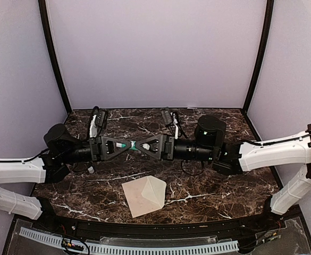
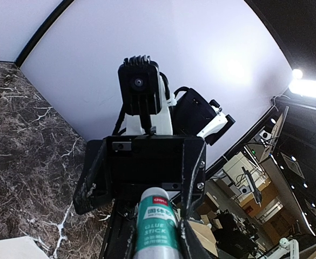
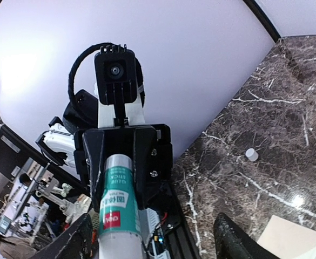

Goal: Place the letter into the envelope and seal it
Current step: Adjust the solid glue.

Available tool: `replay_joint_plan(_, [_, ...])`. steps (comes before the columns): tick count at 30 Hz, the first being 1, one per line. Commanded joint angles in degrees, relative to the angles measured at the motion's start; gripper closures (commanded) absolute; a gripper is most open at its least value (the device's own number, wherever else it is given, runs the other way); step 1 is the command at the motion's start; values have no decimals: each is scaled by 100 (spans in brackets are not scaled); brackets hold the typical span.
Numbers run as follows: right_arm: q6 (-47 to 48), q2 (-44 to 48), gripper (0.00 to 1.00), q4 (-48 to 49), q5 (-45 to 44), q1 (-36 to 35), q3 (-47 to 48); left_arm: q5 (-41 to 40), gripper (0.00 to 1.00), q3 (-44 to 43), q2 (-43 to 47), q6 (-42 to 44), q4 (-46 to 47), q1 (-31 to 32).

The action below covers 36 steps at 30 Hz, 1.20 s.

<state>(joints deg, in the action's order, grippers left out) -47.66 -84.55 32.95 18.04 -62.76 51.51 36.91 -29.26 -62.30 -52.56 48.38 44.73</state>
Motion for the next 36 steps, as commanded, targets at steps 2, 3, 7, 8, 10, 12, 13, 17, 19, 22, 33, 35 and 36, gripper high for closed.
replay_joint_plan(2, [-38, -114, 44, 509, 289, -93, 272, 147, 100, -194, -56, 0, 311, 107])
replay_joint_plan(3, [-46, -113, 50, 537, 305, -102, 274, 135, 100, -188, -64, 4, 312, 113])
replay_joint_plan(7, [-73, -122, 63, 542, 404, -116, 274, 68, 100, -178, -80, 8, 318, 127])
replay_joint_plan(8, [-87, -128, 65, 533, 414, -128, 268, 46, 100, -178, -80, 13, 320, 130])
replay_joint_plan(10, [-117, -117, 66, 552, 441, -131, 236, 0, 100, -169, -80, 16, 313, 128])
replay_joint_plan(12, [-150, -92, 66, 600, 457, -129, 184, -42, 100, -165, -80, 13, 312, 132])
replay_joint_plan(13, [-164, -84, 68, 619, 463, -131, 162, -60, 100, -162, -80, 11, 308, 132])
replay_joint_plan(17, [-165, -18, 79, 634, 433, -131, 107, -28, 100, -168, -109, 12, 274, 132])
replay_joint_plan(19, [-141, -2, 84, 615, 424, -131, 106, 1, 100, -173, -127, 16, 231, 128])
replay_joint_plan(22, [-105, 30, 90, 549, 384, -131, 98, 22, 94, -166, -107, 103, 79, 132])
replay_joint_plan(33, [1371, 504, 92, -2834, 929, 322, 592, -346, 10, -1054, 536, 1965, -3861, -121])
replay_joint_plan(35, [1675, 539, 92, -3523, 1180, 450, 713, -133, 9, -1373, 406, 2550, -4583, -144])
replay_joint_plan(36, [1801, 533, 92, -3750, 1372, 496, 784, 145, 9, -1478, 252, 2725, -5018, -138])
